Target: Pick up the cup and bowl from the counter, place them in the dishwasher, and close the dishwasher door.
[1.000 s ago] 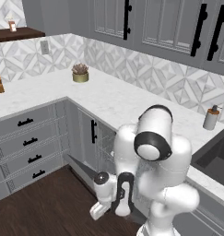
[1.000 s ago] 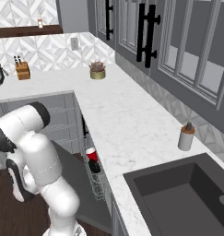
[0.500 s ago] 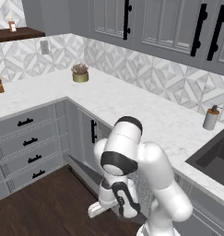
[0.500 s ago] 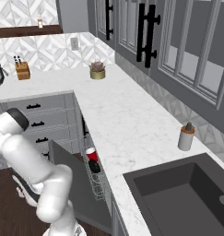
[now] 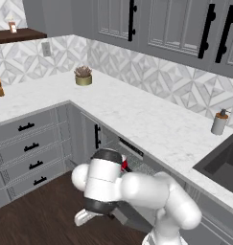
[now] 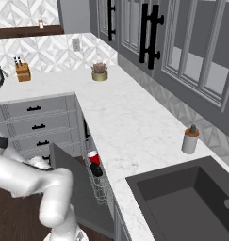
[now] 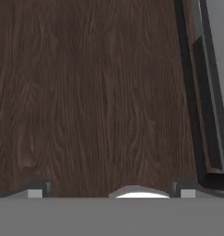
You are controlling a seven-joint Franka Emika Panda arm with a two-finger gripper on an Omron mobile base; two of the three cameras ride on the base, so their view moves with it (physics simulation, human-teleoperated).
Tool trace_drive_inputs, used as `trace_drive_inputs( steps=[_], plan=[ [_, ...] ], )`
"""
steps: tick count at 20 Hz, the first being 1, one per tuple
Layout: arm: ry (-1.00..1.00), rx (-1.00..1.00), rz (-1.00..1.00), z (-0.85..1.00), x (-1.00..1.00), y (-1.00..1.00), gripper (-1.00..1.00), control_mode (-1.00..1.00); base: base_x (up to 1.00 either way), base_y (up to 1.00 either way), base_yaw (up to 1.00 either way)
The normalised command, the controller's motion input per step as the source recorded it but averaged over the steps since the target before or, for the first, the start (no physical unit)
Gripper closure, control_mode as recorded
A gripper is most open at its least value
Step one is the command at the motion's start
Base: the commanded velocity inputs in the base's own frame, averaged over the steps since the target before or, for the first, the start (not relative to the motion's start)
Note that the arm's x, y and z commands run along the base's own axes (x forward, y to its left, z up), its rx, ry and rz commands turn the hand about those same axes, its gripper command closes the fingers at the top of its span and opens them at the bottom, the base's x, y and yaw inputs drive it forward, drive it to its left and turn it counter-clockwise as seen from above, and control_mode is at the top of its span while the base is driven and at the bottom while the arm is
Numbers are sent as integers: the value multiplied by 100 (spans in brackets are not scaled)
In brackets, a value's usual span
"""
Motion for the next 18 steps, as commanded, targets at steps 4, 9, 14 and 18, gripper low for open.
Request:
trace_drive_inputs(
  steps=[4, 9, 14, 18],
  plan=[
    [0, -19, -23, -60, 60, 37, -100, -100, 0, 0, 0],
    [0, -27, -23, -95, 75, 38, -100, -100, 0, 0, 0],
    [0, -20, -21, -62, 79, 12, -100, -100, 0, 0, 0],
    [0, -8, -35, -7, 63, -43, -100, -100, 0, 0, 0]
  ],
)
